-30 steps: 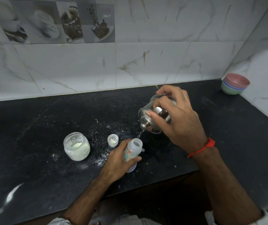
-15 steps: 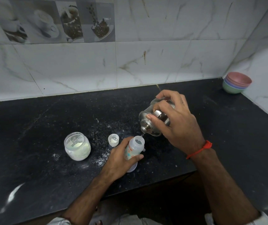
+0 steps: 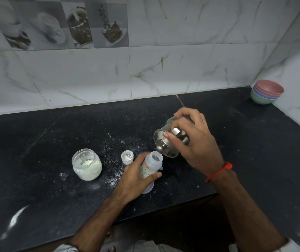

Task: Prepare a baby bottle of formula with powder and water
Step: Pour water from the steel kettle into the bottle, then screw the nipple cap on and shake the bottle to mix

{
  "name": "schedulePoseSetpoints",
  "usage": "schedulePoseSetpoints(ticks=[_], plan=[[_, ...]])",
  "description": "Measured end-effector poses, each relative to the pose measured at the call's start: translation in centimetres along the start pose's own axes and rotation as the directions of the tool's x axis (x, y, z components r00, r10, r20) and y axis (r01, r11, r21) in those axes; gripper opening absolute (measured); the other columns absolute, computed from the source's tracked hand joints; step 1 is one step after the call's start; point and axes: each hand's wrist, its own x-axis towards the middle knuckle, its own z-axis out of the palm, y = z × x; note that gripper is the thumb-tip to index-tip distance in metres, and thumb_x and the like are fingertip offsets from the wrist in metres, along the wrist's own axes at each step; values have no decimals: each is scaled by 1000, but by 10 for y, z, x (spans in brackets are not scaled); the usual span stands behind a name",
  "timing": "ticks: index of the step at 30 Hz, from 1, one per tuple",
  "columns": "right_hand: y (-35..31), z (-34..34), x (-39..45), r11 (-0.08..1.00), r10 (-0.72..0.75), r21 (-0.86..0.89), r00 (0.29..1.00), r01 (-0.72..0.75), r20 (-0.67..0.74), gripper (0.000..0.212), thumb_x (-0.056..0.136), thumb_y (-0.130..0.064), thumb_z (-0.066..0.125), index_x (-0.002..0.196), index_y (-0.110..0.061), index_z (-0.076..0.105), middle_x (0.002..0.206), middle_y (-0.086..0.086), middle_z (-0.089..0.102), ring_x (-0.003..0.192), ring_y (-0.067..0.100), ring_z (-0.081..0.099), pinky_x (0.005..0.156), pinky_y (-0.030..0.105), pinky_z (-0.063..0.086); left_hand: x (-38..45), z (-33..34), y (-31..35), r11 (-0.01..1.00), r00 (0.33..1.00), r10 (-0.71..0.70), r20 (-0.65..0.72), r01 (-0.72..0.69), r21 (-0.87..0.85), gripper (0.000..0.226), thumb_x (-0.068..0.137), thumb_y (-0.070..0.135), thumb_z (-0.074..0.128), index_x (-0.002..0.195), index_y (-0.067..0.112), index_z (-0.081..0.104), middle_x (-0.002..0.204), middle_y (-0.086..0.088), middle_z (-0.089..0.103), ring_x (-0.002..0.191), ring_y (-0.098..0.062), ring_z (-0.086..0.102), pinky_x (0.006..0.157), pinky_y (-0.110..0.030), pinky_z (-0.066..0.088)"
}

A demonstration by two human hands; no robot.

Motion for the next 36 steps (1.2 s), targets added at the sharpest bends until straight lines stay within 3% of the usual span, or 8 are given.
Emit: schedulePoseSetpoints(ticks=[8, 11, 14, 17, 21, 25, 33, 36], plan=[[32, 26, -18, 841, 399, 415, 916, -347, -42, 16, 91, -28, 77, 88, -20, 63, 108, 5, 60, 96, 6, 61, 88, 17, 48, -3, -3, -1, 1000, 1000, -18, 3, 18, 10, 61, 79, 55, 84, 126, 66, 47, 122, 34, 65, 115, 10, 62, 87, -3, 46], [41, 34, -27, 623, 601, 591, 797, -513, 59, 18, 94, -25, 77, 84, -23, 63, 98, 11, 70, 86, 24, 66, 81, 38, 55, -4, -3, -1, 1000, 1000, -23, 3, 23, 10, 61, 80, 55, 83, 127, 65, 46, 124, 34, 64, 118, 11, 61, 88, -2, 45], [57, 45, -34, 320, 750, 737, 634, -596, 187, 24, 96, -24, 75, 77, -28, 61, 77, -9, 70, 76, 8, 68, 68, 36, 57, -3, -3, 0, 1000, 1000, -26, -14, 26, -9, 59, 81, 54, 82, 128, 64, 47, 126, 34, 64, 119, 11, 60, 89, -3, 45], [78, 59, -44, 159, 838, 764, 495, -625, 230, 22, 97, -24, 73, 80, -23, 59, 76, -8, 68, 77, 7, 69, 73, 41, 60, -2, -5, 2, 1000, 999, -18, -44, 17, -21, 59, 81, 53, 82, 127, 65, 47, 126, 30, 65, 118, 7, 62, 90, -8, 49], [102, 80, -54, 120, 908, 785, 386, -608, 160, 26, 98, -21, 72, 77, -23, 56, 61, -17, 62, 68, 3, 64, 68, 36, 55, -2, -9, -2, 999, 996, -24, -85, 21, -37, 60, 83, 43, 85, 131, 55, 51, 125, 24, 69, 118, 0, 66, 97, -25, 55], [123, 93, -64, 75, 945, 799, 299, -596, 134, 25, 98, -21, 72, 79, -23, 56, 72, -11, 62, 78, 12, 62, 70, 37, 55, -2, -14, -4, 998, 990, -45, -133, 40, -42, 59, 85, 39, 87, 131, 48, 53, 124, 20, 70, 116, -1, 67, 96, -26, 56], [141, 110, -81, 39, 957, 797, 252, -603, 144, 15, 99, -22, 71, 88, -20, 61, 91, -1, 66, 96, 19, 66, 84, 44, 57, -4, -23, -8, 994, 975, -96, -201, 85, -64, 59, 81, 43, 86, 129, 49, 51, 117, 30, 69, 110, 5, 66, 85, -11, 52], [139, 107, -80, 67, 958, 769, 257, -636, 129, 14, 99, -30, 69, 107, -19, 66, 114, 4, 70, 115, 24, 65, 99, 44, 54, -4, -25, -7, 995, 972, -94, -216, 82, -64, 58, 81, 42, 87, 123, 57, 49, 120, 37, 65, 110, 8, 65, 85, -8, 51]])
